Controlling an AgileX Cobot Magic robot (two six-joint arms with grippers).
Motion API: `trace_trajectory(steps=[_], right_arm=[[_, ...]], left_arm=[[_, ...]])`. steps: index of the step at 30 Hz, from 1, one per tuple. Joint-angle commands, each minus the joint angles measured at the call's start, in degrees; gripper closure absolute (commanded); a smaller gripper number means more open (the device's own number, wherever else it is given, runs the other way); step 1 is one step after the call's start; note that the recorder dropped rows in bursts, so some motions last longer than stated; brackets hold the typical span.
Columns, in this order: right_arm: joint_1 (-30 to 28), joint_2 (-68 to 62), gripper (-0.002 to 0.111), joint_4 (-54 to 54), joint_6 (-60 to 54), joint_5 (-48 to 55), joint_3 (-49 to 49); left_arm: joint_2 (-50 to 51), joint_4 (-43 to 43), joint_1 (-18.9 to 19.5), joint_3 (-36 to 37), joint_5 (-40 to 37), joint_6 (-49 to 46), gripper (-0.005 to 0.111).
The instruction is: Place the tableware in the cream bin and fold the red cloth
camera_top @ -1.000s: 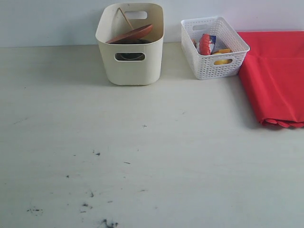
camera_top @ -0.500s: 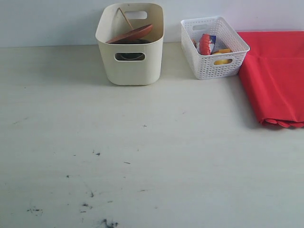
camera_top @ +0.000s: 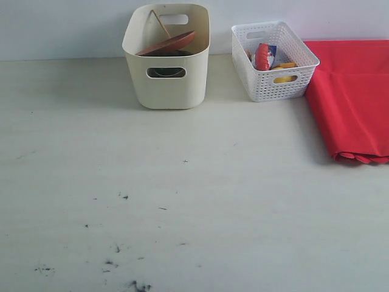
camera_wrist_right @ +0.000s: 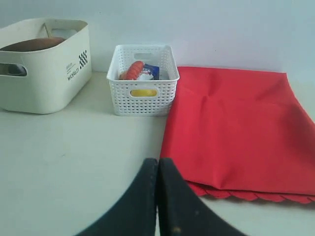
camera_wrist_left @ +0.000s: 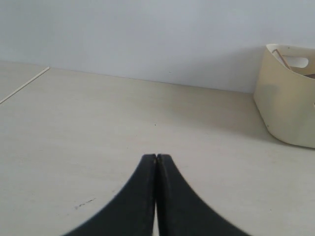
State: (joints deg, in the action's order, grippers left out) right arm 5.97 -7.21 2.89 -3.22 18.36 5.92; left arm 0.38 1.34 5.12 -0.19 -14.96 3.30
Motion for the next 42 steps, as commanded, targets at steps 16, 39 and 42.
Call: trace_trajectory(steps=[16, 39, 42], right_arm=[[0.24, 7.21, 0.108, -0.38, 0.24, 0.8, -5.92], [0.24, 7.21, 0.108, -0.38, 0.24, 0.8, -5.92], [0.24, 7.21, 0.108, -0.38, 0.24, 0.8, -5.92]], left_arm=[[-0.38, 0.5, 0.04, 0.19, 0.2, -0.14, 0.104], [-0.38, 0.5, 0.04, 0.19, 0.2, -0.14, 0.104], [-0.38, 0.5, 0.04, 0.19, 0.2, -0.14, 0.104]])
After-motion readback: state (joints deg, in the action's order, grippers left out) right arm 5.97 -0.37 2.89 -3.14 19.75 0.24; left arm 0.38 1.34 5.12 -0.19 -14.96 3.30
